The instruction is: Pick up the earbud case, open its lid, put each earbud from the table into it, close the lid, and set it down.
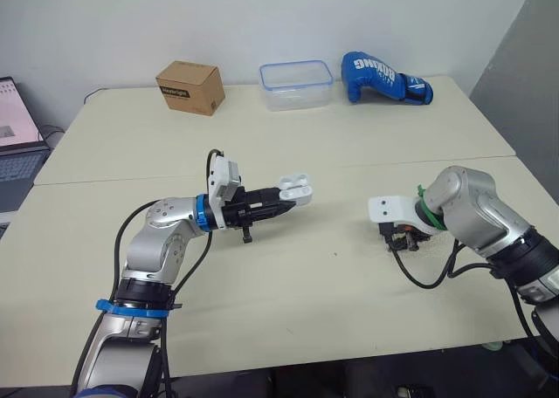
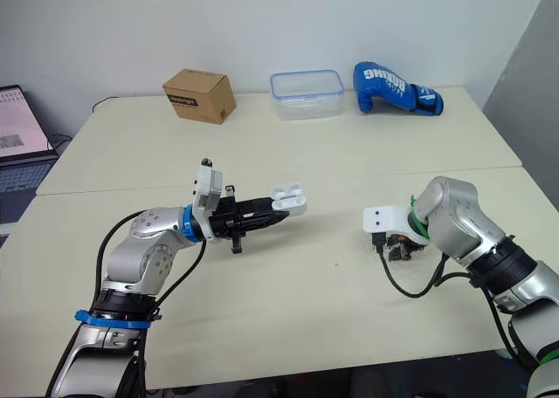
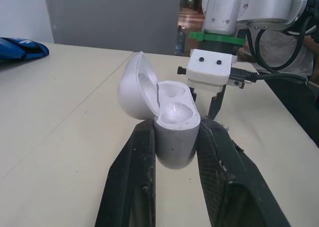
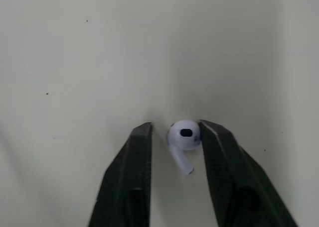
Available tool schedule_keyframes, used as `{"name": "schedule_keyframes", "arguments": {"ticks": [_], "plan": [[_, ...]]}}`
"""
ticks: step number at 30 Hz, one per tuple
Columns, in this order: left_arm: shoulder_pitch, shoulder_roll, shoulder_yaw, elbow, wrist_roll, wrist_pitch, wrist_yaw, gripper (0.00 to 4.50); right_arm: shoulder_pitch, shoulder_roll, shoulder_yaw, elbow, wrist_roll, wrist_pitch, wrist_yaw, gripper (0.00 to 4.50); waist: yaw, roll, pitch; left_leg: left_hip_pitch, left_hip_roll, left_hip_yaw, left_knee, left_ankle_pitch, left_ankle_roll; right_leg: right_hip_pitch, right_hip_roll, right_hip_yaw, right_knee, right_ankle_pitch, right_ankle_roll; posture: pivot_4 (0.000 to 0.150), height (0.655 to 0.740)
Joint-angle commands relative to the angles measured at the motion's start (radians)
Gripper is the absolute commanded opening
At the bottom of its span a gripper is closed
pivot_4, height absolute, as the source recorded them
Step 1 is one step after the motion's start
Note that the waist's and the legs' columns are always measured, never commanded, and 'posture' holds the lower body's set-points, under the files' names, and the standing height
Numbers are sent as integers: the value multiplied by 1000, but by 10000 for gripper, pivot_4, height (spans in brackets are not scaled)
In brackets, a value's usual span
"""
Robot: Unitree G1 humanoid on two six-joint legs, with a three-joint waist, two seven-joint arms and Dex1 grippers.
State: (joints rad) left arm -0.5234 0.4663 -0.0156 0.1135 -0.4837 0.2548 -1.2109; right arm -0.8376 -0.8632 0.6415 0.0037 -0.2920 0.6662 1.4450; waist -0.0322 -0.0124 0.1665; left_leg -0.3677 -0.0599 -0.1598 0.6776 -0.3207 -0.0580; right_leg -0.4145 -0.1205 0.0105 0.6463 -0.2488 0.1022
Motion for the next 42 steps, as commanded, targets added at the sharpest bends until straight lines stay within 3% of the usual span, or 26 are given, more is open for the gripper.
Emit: {"name": "schedule_keyframes", "arguments": {"ticks": [1,11,20,27,31,42], "plan": [[-3,-3,-1,-27,-3,-13,-2,7855,4,-14,-26,-15,-9,-4,2,3773,0,0,0,0,0,0,0,0,0,0,0,0,0,0,0,1500,7307],[-1,-4,-5,-27,-2,-17,2,7855,8,-18,-47,-37,5,21,2,3841,0,0,0,0,0,0,0,0,0,0,0,0,0,0,0,1500,7307],[6,-10,-1,-10,0,-36,9,7855,65,-31,-177,-239,124,266,-10,3841,2,0,0,0,0,0,0,0,0,0,0,0,0,0,0,1500,7307],[-11,-16,-4,17,8,-49,4,7855,75,-1,-188,-335,208,463,-97,3841,2,0,0,0,0,0,0,0,0,0,0,0,0,0,0,1500,7307],[-29,-19,-5,37,13,-57,-2,7855,87,-47,-99,-364,175,364,-127,3841,3,0,0,0,0,0,0,0,0,0,0,0,0,0,0,1500,7307],[-20,-15,-2,24,13,-59,1,7855,75,-104,23,-219,62,40,-115,3841,2,0,0,0,0,0,0,0,0,0,0,0,0,0,0,1500,7307]]}}
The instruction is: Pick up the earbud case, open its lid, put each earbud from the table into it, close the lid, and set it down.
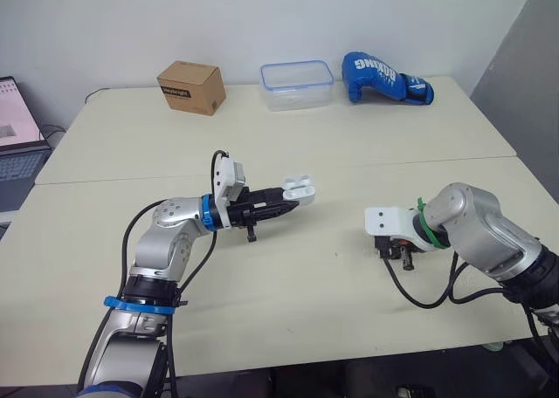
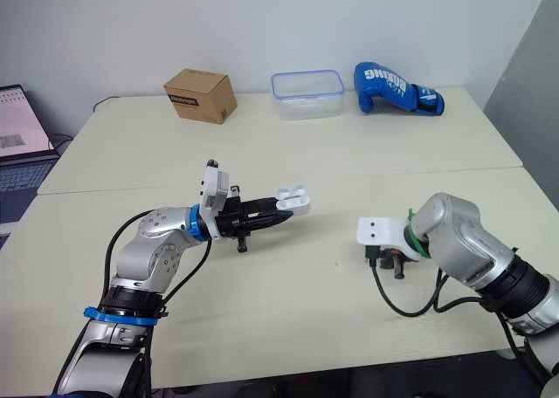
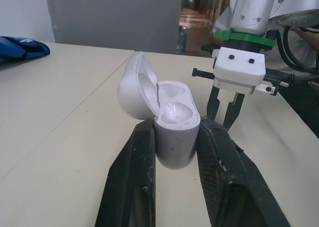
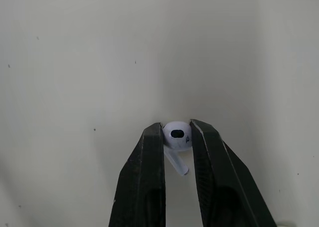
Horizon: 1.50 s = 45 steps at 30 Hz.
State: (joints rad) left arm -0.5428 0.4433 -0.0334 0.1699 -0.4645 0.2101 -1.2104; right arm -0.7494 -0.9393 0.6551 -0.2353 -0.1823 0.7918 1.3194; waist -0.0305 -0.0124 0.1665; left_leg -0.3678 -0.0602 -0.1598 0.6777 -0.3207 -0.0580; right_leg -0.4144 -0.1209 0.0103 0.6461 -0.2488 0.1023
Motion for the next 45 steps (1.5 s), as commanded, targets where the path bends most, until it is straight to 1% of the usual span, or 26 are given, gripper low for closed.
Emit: {"name": "schedule_keyframes", "arguments": {"ticks": [1,7,17,18,19,26,34,45], "plan": [[1,9,16,-34,-6,-14,1,7855,-16,-31,13,37,-65,-114,11,3841,0,0,0,0,0,0,0,0,0,0,0,0,0,0,0,1500,7307],[5,10,16,-42,-5,-13,5,7855,-27,-40,3,102,-130,-254,44,3841,0,0,0,0,0,0,0,0,0,1,0,0,0,0,0,1500,7307],[7,10,14,-44,-2,-14,6,7855,-9,-26,-22,169,-171,-333,90,3841,2,0,0,1,0,-1,1,0,0,3,0,-1,-1,0,0,1500,7307],[8,11,14,-45,-2,-13,7,7855,-13,-23,-27,171,-172,-336,95,11089,2,0,0,2,0,-1,1,0,0,3,0,-1,-1,0,0,1500,7307],[8,11,14,-44,-2,-13,6,7855,-21,-18,-31,175,-173,-338,98,13617,2,0,0,2,0,-1,1,0,0,3,0,-1,-1,0,0,1500,7307],[6,10,13,-42,-1,-14,6,7855,-50,-2,-47,195,-191,-353,136,13617,1,0,0,2,0,-1,1,0,0,3,0,-1,-1,0,0,1500,7307],[11,9,14,-46,0,-15,10,7855,-29,-15,-61,182,-196,-405,176,13617,1,0,0,2,0,-1,1,0,0,3,0,-1,-1,0,0,1500,7307],[18,12,16,-56,-1,-11,15,7855,-30,9,-69,208,-213,-443,173,13617,1,0,0,2,0,-1,1,0,0,3,0,-1,-1,0,0,1500,7307]]}}
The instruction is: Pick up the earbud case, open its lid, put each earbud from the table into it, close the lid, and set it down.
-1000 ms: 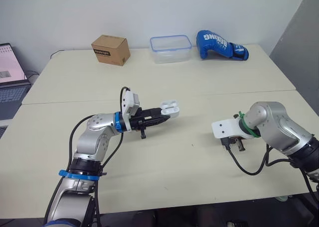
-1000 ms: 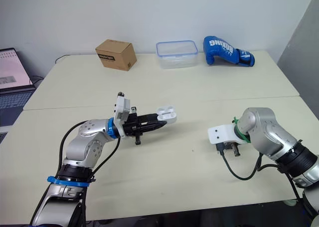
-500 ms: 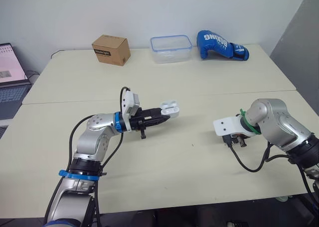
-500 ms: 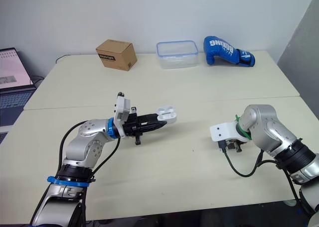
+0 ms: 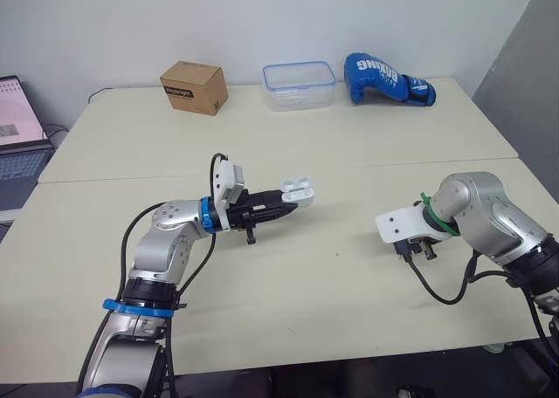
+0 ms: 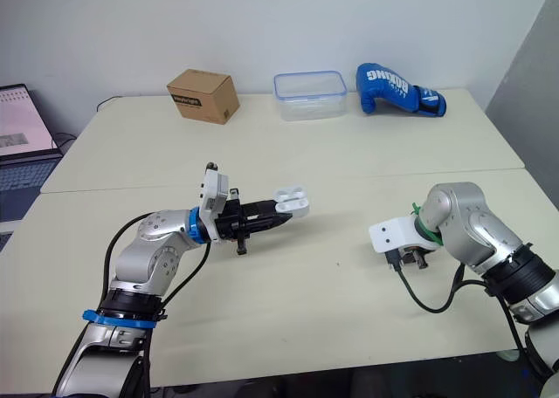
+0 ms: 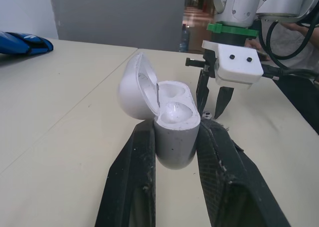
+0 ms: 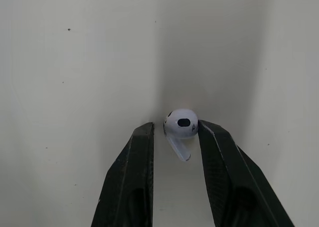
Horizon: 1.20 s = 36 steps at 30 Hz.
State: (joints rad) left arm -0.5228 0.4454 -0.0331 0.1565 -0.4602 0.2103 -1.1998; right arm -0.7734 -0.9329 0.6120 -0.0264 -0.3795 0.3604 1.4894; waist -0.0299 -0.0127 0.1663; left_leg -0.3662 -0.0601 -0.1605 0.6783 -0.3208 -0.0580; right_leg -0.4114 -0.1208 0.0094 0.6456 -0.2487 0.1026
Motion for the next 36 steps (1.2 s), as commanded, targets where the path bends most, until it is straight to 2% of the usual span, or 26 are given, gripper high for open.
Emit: {"name": "schedule_keyframes", "arguments": {"ticks": [1,14,17,18,27,32,36], "plan": [[-1,10,15,-43,-5,-11,5,7855,-7,5,-26,4,-17,-17,1,13617,0,0,0,0,0,0,0,0,0,0,0,0,0,0,0,1500,7307],[5,13,14,-51,-7,-9,8,7855,-2,8,-36,2,-25,-34,16,13617,0,0,0,0,0,0,0,0,0,0,0,0,0,0,0,1500,7307],[5,13,14,-51,-7,-9,9,7855,0,10,-37,0,-25,-37,13,7952,0,0,0,0,0,0,0,0,0,0,0,0,0,0,0,1500,7307],[5,13,14,-51,-6,-9,9,7855,1,10,-37,0,-26,-37,13,4563,0,0,0,0,0,0,0,0,0,0,0,0,0,0,0,1500,7307],[11,11,13,-51,-3,-12,13,7855,6,7,-39,-9,-30,-30,15,4090,0,0,0,0,0,0,0,0,0,0,0,0,0,0,0,1500,7307],[8,-6,21,-28,12,-47,40,7855,20,18,-123,-88,16,110,-4,4090,0,0,0,0,0,0,0,0,0,0,0,0,0,0,0,1500,7307],[2,-20,27,2,22,-83,60,7855,56,112,-251,-203,98,389,-78,4090,1,0,0,0,0,0,0,0,0,0,0,0,0,0,0,1500,7307]]}}
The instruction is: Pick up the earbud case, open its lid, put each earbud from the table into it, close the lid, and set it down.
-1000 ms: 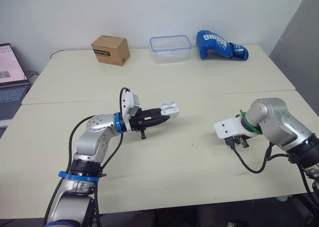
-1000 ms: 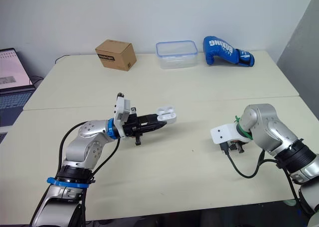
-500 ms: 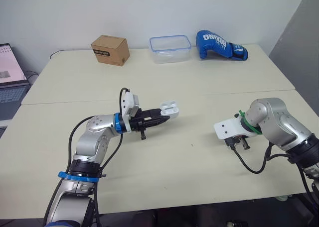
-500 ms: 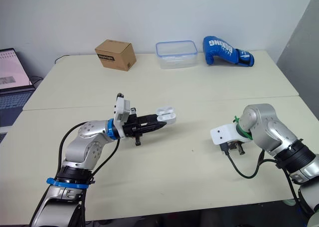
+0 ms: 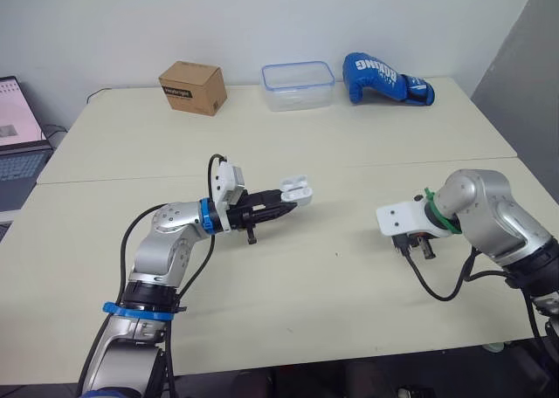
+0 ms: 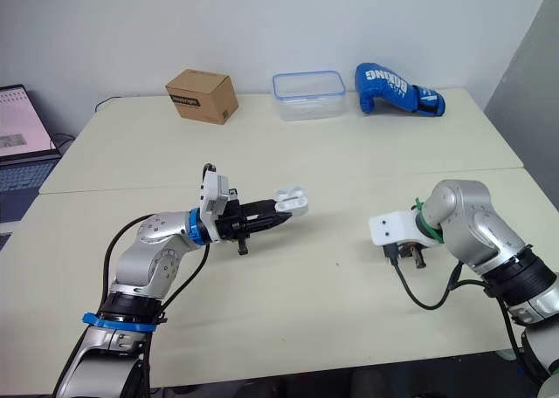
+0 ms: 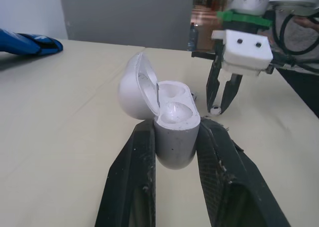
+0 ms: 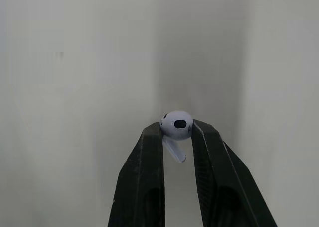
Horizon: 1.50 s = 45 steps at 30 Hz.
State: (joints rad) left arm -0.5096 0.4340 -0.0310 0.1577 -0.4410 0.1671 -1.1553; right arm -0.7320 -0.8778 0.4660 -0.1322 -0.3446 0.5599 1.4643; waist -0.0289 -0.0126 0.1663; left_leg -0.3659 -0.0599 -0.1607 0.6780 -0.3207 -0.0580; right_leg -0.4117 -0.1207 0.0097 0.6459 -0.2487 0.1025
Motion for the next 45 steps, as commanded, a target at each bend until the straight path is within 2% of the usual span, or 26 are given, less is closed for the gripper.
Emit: {"name": "schedule_keyframes", "arguments": {"ticks": [1,5,10,15,20,25,34,45], "plan": [[-15,-12,27,18,7,-53,20,7855,25,98,-147,-138,93,300,-77,4090,0,0,0,0,0,0,0,0,0,0,0,0,0,0,0,1500,7307],[-34,-19,31,73,12,-88,19,7855,67,252,-290,-270,192,587,-199,4090,1,0,0,0,0,0,0,0,0,0,0,0,0,0,0,1500,7307],[-72,-26,36,144,15,-115,10,7855,79,586,-538,-401,292,859,-420,4090,1,0,0,0,0,-1,0,0,0,-1,0,0,1,0,0,1500,7307],[-106,-24,46,206,21,-133,-3,7855,34,830,-682,-470,370,928,-592,4090,-1,1,-1,0,-1,-1,0,0,0,-3,0,1,2,0,0,1500,7307],[-133,-30,48,245,27,-139,-7,7855,3,973,-756,-471,444,873,-733,4090,-4,1,-1,-1,-1,-1,-1,0,-1,-5,0,2,4,0,0,1500,7307],[-141,-32,43,244,30,-123,-14,7855,19,1018,-717,-456,520,780,-821,4090,-6,2,-1,-1,-1,0,-1,0,-1,-7,0,5,5,0,0,1500,7307],[-168,-36,49,222,15,-58,-13,7855,114,1015,-518,-354,548,500,-954,4090,-17,2,-1,-1,-1,1,-1,0,-1,-10,0,6,11,0,0,1500,7307],[-174,-13,52,165,-2,25,-30,7855,148,1010,-426,-288,587,355,-1055,4090,-23,2,-1,-1,0,0,-1,0,-1,-10,0,6,11,0,0,1500,7307]]}}
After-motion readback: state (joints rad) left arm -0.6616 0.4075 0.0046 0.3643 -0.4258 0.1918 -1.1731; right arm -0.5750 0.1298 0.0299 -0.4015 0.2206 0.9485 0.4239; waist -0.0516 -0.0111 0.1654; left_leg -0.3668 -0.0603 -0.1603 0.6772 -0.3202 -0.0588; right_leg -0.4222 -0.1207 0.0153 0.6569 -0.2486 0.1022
